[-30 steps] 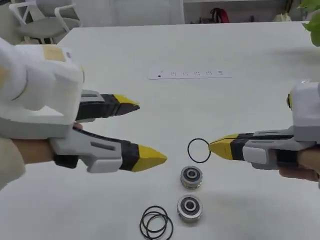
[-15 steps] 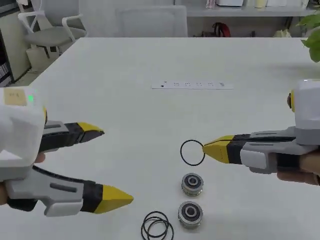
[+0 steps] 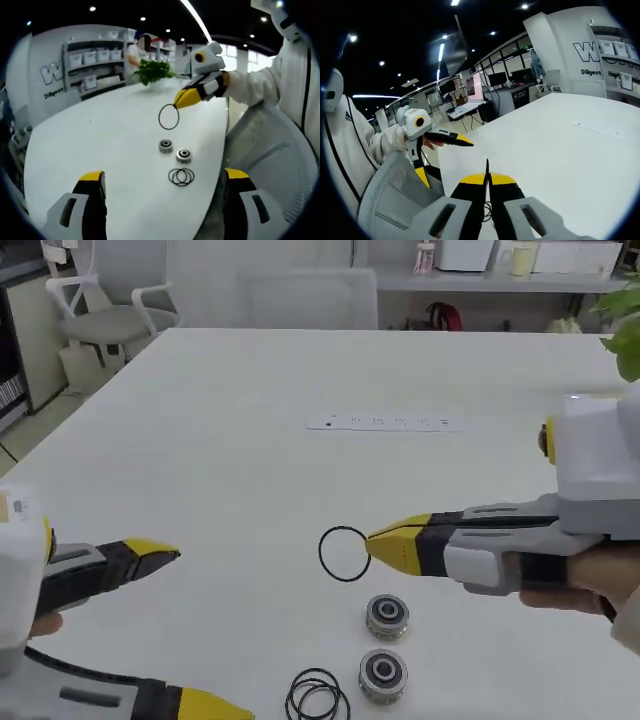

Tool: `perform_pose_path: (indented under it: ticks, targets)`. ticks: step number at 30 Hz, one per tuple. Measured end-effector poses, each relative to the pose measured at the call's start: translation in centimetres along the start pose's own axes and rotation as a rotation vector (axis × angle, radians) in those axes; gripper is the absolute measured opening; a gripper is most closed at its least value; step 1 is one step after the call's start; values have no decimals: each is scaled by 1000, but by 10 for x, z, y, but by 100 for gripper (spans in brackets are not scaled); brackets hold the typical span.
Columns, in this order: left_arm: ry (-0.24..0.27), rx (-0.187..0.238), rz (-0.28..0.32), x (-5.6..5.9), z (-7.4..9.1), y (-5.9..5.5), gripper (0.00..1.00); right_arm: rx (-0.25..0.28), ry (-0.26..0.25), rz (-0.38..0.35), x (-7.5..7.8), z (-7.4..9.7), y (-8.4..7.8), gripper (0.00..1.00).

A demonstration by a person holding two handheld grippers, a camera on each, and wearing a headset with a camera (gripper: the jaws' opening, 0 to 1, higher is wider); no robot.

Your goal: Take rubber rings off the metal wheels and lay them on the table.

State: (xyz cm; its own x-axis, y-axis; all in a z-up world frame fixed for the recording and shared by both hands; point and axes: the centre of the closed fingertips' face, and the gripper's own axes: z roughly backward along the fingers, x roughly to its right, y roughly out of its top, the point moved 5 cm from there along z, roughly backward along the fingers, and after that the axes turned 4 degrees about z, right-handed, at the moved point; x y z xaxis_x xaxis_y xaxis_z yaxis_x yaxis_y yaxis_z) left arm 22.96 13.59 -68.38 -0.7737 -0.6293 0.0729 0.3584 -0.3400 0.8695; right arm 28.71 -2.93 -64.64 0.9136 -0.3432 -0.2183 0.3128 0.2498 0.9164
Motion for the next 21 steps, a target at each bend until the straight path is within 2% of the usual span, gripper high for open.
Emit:
perform_pose_path:
  ticks: [5,10,17,21]
  targets:
    - [-3,-37,-14,4,3,-12,100,-18,24,10,-9,-7,-2,0]
    - [5,-37,21,1,2,-20,100,-39,45,6,-15,-15,-6,0]
    - [0,-47,41,-1,-4,-29,100,-94,63,-15,-19,-29,-23,0]
    - [-11,-51,61,0,-7,-32,100,-136,94,-38,-24,-37,-35,0]
